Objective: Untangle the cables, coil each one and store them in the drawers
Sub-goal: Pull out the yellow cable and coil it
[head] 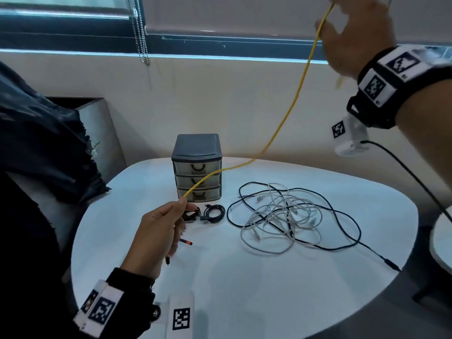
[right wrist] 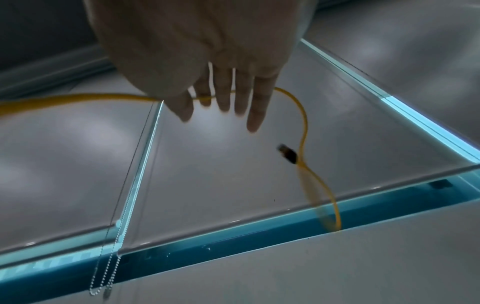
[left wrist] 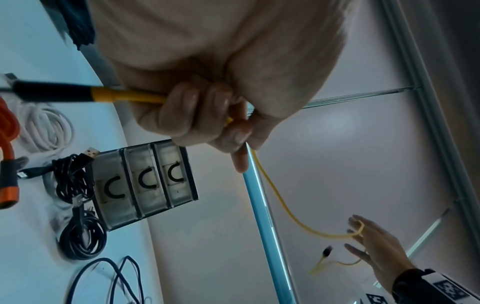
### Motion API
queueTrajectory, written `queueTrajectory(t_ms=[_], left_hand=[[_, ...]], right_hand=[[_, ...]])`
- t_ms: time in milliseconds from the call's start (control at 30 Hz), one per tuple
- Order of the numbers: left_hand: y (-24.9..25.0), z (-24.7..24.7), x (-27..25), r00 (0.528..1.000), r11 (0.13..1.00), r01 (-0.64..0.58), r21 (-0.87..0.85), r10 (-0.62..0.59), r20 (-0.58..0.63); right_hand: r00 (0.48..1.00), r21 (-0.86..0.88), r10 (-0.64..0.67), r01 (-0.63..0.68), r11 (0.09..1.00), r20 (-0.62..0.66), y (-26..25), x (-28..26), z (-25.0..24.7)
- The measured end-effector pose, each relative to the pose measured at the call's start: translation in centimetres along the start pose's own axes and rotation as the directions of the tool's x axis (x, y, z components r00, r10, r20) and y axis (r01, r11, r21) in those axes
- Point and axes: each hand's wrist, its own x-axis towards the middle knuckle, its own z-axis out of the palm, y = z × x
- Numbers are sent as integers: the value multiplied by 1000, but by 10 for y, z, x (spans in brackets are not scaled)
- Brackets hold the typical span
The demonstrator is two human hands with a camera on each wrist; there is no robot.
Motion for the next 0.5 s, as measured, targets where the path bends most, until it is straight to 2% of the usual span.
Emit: queueTrajectory(t_ms=[100, 133, 200, 233, 267, 333, 367, 467, 500], left_hand=[[4, 4, -5, 1000, 1000, 4, -15, -3, 23], [6, 6, -6, 999, 1000, 0, -21, 1, 33], [8, 9, -7, 998, 1000, -12, -22, 13, 54], [9, 10, -7, 997, 1000, -18, -17, 19, 71], [9, 11, -7, 995, 1000, -22, -5, 22, 93], [9, 14, -7, 991, 999, -31, 42, 26, 134], [8, 16, -7, 987, 998, -39, 58, 29, 156], [5, 22, -1, 974, 998, -49, 48, 37, 222], [3, 22, 3, 974, 998, -43, 36, 34, 226]], right_hand=[[973, 45, 26, -37, 998, 228, 0, -11, 12], [940, 37, 47, -63, 997, 337, 0, -20, 17], [825, 24, 82, -115, 993, 559, -3, -48, 29], [785, 25, 85, -127, 992, 614, -7, -65, 35], [789, 47, 73, -128, 991, 610, -13, -84, 42], [832, 184, -4, -118, 976, 554, -31, -125, 54], [815, 300, -65, -136, 944, 575, -43, -147, 61], [649, 541, -254, -288, 790, 717, -82, -209, 75], [628, 578, -275, -348, 738, 728, -88, -223, 82]])
